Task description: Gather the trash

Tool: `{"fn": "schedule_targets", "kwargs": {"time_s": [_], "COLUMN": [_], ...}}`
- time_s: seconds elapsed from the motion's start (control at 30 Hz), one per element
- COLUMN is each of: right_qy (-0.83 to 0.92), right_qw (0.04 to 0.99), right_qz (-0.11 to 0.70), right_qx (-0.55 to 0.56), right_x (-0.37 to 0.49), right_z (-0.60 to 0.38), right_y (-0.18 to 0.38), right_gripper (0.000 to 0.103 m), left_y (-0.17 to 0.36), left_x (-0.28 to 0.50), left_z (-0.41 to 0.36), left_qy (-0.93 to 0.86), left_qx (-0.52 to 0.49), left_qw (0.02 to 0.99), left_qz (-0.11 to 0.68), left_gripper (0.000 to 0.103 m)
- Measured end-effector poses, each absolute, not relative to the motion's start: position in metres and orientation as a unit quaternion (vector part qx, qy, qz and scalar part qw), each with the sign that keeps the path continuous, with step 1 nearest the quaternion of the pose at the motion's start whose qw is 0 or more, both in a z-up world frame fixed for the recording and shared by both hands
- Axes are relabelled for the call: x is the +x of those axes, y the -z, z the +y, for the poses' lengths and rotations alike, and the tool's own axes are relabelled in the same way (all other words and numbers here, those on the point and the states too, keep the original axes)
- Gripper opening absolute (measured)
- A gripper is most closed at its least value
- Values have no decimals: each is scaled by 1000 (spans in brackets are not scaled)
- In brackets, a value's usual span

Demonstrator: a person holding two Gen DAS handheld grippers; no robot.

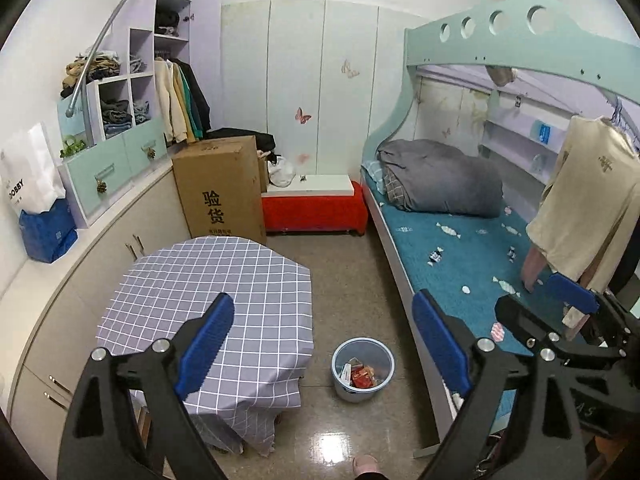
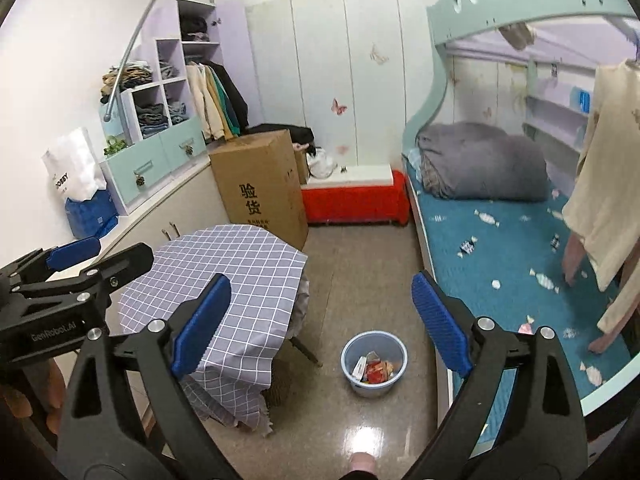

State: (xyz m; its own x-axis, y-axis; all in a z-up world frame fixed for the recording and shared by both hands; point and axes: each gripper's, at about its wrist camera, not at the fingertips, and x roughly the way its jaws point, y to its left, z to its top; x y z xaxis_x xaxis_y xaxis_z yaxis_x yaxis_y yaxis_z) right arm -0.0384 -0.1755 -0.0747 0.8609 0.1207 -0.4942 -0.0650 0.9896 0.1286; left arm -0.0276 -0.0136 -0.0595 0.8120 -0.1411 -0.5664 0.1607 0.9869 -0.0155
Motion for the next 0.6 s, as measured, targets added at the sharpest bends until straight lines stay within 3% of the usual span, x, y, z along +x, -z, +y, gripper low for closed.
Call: {"fn": "schedule_targets", "kwargs": {"time_s": [0.6], "right_qy": [-44], "right_qw": [971], "right_qz": [233], "right_qx": [29], "right_x": [-73], "right_z": [-148], "right_y": [65], "right_gripper": [91], "left_y": [46], "left_x": [-68], "left_z": [9], "left_qy": [70], "left_qx": [9], "left_qw": [964], "left_qz": [258], "left_gripper": [90]}}
